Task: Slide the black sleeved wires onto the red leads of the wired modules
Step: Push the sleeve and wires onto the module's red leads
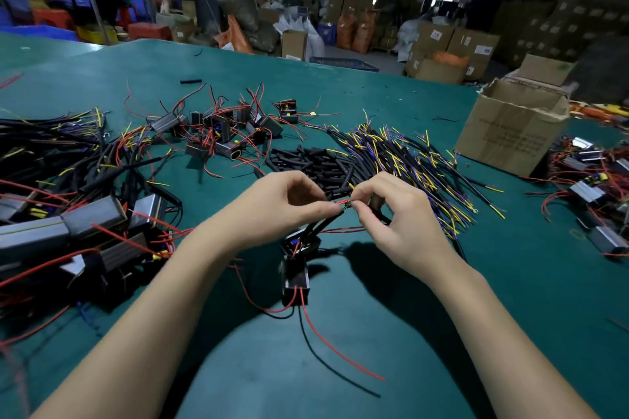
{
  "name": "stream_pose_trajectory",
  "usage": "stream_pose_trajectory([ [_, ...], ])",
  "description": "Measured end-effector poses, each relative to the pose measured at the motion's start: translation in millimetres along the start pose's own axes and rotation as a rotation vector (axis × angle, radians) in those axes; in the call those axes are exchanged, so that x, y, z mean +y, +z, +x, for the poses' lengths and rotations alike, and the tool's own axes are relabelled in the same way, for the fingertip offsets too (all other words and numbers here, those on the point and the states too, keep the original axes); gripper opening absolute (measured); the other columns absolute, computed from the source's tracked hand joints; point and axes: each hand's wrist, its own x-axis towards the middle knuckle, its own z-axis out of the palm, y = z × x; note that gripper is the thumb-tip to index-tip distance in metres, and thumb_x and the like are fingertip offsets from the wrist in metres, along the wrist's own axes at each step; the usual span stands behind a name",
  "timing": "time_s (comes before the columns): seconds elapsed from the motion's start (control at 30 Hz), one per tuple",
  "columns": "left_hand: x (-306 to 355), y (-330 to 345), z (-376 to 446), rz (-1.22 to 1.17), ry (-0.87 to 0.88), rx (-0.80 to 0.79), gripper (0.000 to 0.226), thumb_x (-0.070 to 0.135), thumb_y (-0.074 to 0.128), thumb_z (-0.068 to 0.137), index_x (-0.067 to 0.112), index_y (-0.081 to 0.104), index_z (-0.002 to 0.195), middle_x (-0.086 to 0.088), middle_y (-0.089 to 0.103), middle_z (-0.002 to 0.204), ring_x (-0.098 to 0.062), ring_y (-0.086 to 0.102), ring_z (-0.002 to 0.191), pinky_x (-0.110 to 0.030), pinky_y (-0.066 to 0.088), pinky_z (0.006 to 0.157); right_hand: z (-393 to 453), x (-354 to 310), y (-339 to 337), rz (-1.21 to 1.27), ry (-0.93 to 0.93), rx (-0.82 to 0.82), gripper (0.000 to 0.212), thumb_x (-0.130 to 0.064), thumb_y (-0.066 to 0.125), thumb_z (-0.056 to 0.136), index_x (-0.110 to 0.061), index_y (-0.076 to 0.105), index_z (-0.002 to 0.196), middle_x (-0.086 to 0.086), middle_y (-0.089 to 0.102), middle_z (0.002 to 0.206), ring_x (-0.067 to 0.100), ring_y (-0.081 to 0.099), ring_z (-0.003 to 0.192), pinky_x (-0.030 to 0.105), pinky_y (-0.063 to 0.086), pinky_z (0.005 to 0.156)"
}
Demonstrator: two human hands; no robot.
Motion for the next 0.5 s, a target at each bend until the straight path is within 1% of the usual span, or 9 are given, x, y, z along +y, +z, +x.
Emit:
stream_pose_trajectory([
  [0.07,-2.6,-7.3,0.1,0.021,-0.016,-0.033,0.01,0.031,0.074,0.079,0.022,0.068,0.081,0.004,0.071,0.082,-0.012,0.065,0.079,-0.024,0.049,0.079,-0.4,1.2,-0.6,0.006,0.015,0.007,0.005,-0.013,0.058,0.086,-0.013,0.062,0.084,-0.003,0.057,0.08,0.012,0.05,0.071,0.035,0.045,0.065],
  [0.1,-2.6,-8.3,0.1,0.028,-0.009,-0.044,0.006,0.025,0.074,0.08,0.023,0.069,0.079,0.003,0.072,0.081,-0.012,0.065,0.078,-0.024,0.049,0.079,-0.7,1.4,-0.9,0.004,0.018,0.006,0.005,-0.013,0.058,0.086,-0.013,0.062,0.083,-0.004,0.057,0.08,0.011,0.05,0.071,0.034,0.045,0.065],
  [0.13,-2.5,-8.1,0.5,0.034,0.004,-0.044,0.007,0.022,0.073,0.081,0.025,0.069,0.076,0.003,0.072,0.08,-0.01,0.064,0.075,-0.023,0.049,0.078,-0.9,1.3,-1.0,-0.002,0.019,0.002,0.005,-0.014,0.058,0.085,-0.014,0.062,0.083,-0.005,0.056,0.08,0.011,0.05,0.071,0.035,0.045,0.065],
  [0.2,-1.7,-5.8,0.8,0.044,0.027,-0.022,0.011,0.021,0.073,0.081,0.027,0.068,0.074,0.004,0.072,0.077,-0.008,0.063,0.072,-0.022,0.049,0.075,-1.1,0.8,-2.1,-0.016,0.024,-0.007,0.004,-0.016,0.057,0.086,-0.016,0.061,0.084,-0.006,0.056,0.082,0.012,0.05,0.071,0.037,0.046,0.064],
  [0.27,-0.4,-3.6,0.2,0.038,0.05,-0.007,0.01,0.023,0.074,0.08,0.028,0.069,0.074,0.006,0.071,0.073,-0.006,0.062,0.069,-0.019,0.048,0.072,-0.7,0.4,-3.3,-0.023,0.02,-0.01,0.004,-0.017,0.057,0.086,-0.017,0.061,0.085,-0.007,0.056,0.083,0.013,0.051,0.071,0.039,0.047,0.064],
  [0.4,0.4,1.8,0.3,0.034,0.099,0.041,0.01,0.023,0.074,0.079,0.026,0.068,0.072,0.012,0.066,0.063,0.001,0.056,0.059,-0.011,0.045,0.062,0.3,-1.4,-5.1,-0.044,-0.006,-0.019,0.004,-0.018,0.056,0.087,-0.018,0.06,0.086,-0.007,0.055,0.084,0.014,0.051,0.072,0.042,0.048,0.064],
  [0.5,3.1,9.4,0.4,0.014,0.135,0.097,0.008,0.02,0.072,0.081,0.022,0.067,0.074,0.01,0.066,0.067,0.0,0.056,0.06,-0.014,0.046,0.064,1.6,-3.7,-8.2,-0.081,-0.046,-0.021,0.004,-0.014,0.057,0.088,-0.015,0.061,0.087,-0.007,0.054,0.085,0.016,0.05,0.071,0.044,0.048,0.062],
])
